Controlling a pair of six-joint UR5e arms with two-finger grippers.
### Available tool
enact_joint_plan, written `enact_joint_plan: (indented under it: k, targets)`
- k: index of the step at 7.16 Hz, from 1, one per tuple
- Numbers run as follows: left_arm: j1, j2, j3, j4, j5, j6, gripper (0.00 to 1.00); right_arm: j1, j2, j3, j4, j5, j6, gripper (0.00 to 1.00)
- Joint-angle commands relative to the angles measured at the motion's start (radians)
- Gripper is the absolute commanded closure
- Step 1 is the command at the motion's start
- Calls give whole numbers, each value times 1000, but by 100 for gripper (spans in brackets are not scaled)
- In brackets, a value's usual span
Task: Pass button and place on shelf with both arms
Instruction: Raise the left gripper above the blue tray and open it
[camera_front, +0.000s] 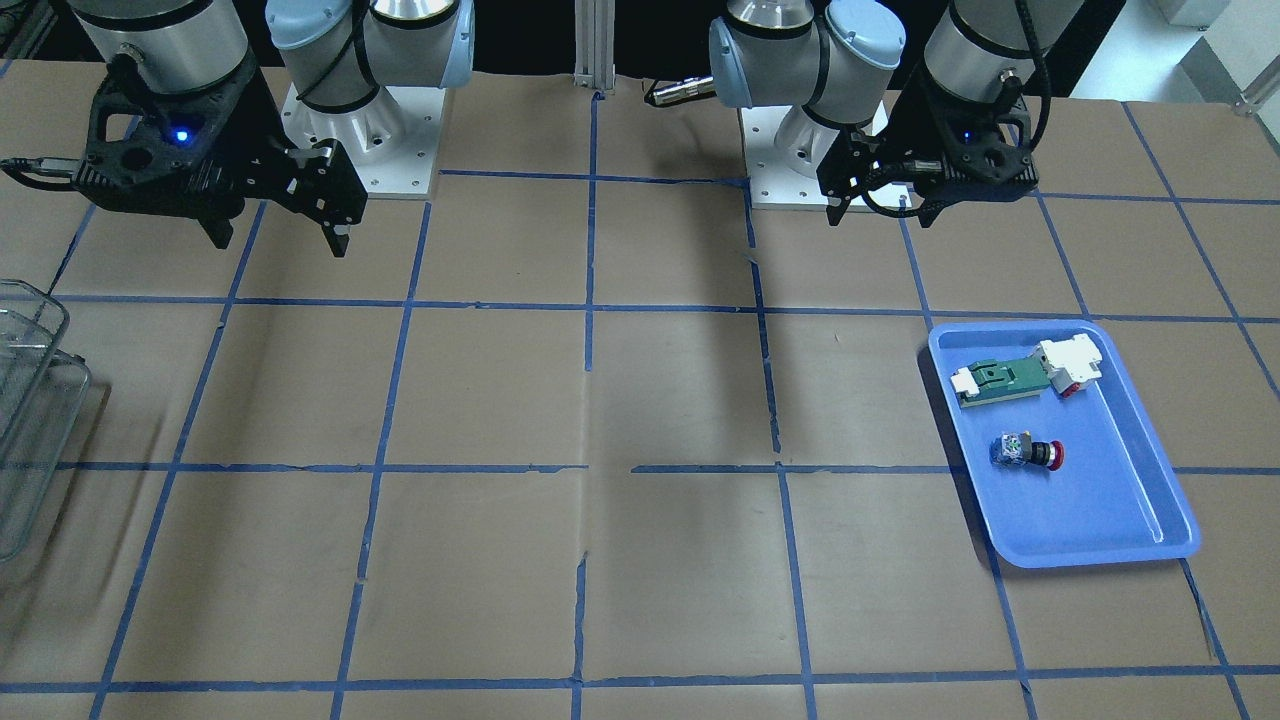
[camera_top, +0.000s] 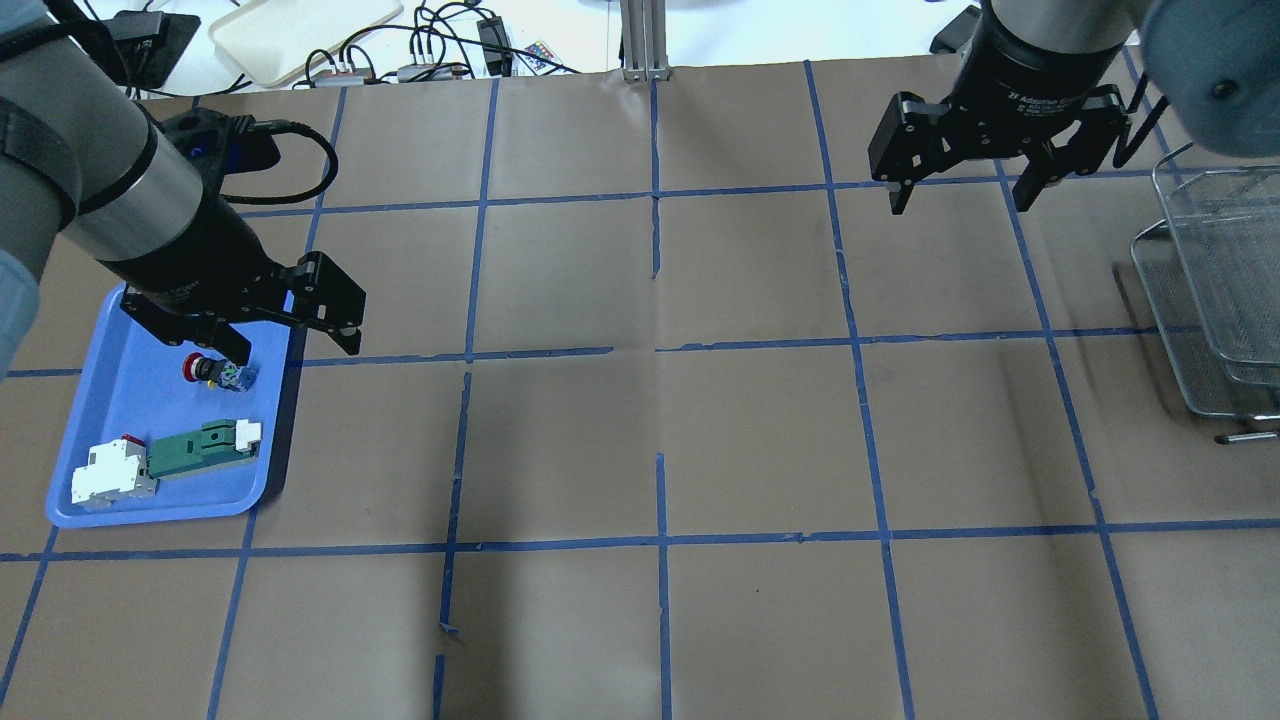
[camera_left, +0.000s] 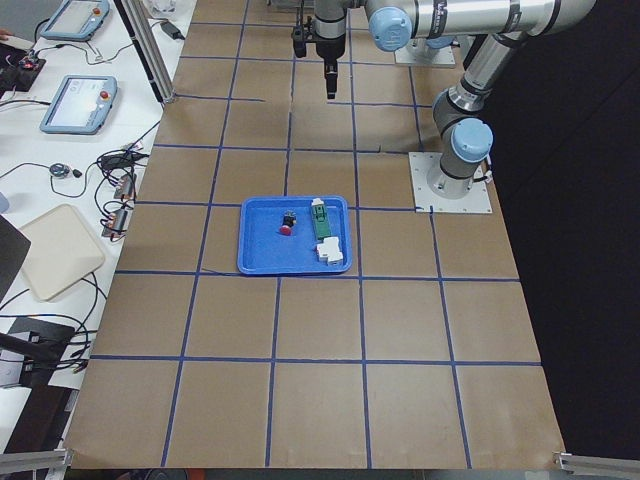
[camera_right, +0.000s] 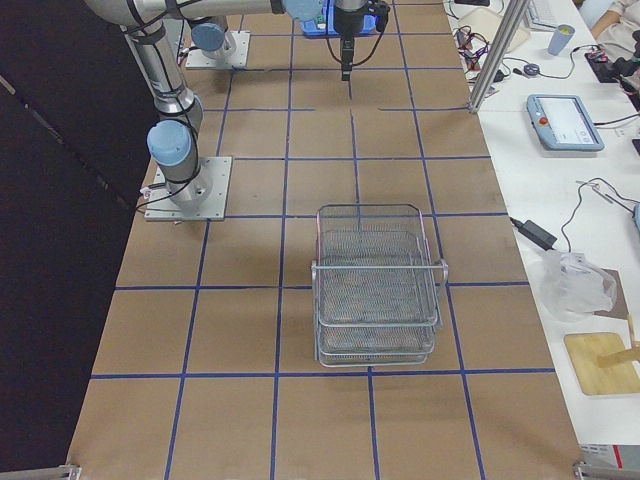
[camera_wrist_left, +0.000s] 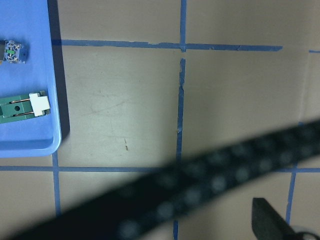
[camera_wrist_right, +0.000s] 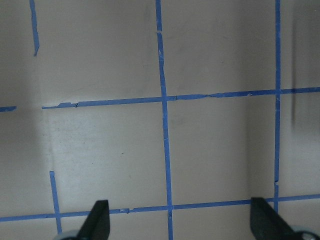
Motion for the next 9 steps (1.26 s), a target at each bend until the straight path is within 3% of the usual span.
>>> enact_joint_plan:
  k: [1,4,7,9]
  targets:
    - [1,-3,-1,-5,0,0,0,0,0,0,-1,-2,4,0]
    - [47,-6,-7,11,1,-5,0,0,0,0,-2,-4,4,0]
    - [265,-72,-16,181,-31,-129,0,-2,0,0,-2,-8,4,0]
    - [465,-144,-12,230,-38,-219,0,-9,0,-1,-4,3,0,0]
